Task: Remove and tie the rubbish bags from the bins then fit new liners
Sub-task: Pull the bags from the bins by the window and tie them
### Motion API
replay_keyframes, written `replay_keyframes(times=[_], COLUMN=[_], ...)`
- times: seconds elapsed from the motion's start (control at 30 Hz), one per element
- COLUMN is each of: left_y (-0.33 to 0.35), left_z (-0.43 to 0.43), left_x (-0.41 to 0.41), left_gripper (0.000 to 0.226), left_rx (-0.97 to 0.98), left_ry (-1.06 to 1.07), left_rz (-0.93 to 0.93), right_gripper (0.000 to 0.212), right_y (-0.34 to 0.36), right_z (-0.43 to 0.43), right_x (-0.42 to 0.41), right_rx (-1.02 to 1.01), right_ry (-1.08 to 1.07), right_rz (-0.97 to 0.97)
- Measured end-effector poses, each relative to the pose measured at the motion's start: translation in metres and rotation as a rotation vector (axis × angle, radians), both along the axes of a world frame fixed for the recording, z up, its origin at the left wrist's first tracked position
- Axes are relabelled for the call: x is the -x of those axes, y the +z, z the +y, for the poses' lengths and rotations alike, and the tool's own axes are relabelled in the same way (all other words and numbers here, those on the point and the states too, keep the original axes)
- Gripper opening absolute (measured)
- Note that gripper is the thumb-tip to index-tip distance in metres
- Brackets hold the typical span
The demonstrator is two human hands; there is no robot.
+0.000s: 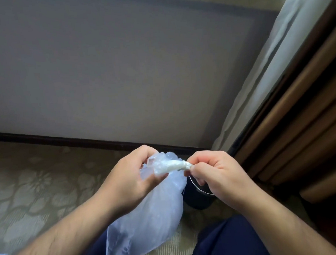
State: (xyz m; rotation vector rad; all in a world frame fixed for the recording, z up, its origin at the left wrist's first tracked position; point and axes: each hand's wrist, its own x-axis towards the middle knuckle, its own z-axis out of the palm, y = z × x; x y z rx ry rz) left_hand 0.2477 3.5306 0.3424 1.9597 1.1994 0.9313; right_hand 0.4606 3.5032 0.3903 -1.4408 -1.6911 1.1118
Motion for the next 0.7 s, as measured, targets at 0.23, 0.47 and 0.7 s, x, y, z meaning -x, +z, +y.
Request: replay_keyframes(times=[0.23,0.47,0.7], left_y=[-0.065,-0.113,-0.086], left_z=[0.045,0.108,0.146], left_x=[-0.02,-0.031,-0.024], left_gripper=[0.031,0.01,0.029], left_rx=[0.156,0.323,0.426], left_ry=[0.024,-0.023,-0.019], left_rz=[0.079,0.135,0.243], right_gripper=[0.023,0.018,0.016], right_y=[-0.049,-0.086,-0.054], right_z=[0.055,0.121,0.171], right_x=[-0.018,-0.034,-0.037], right_rx=[0.12,0.341,0.53], right_ry=[0.003,0.016,0.16], right_rz=[-0.05,-0.146,-0.262])
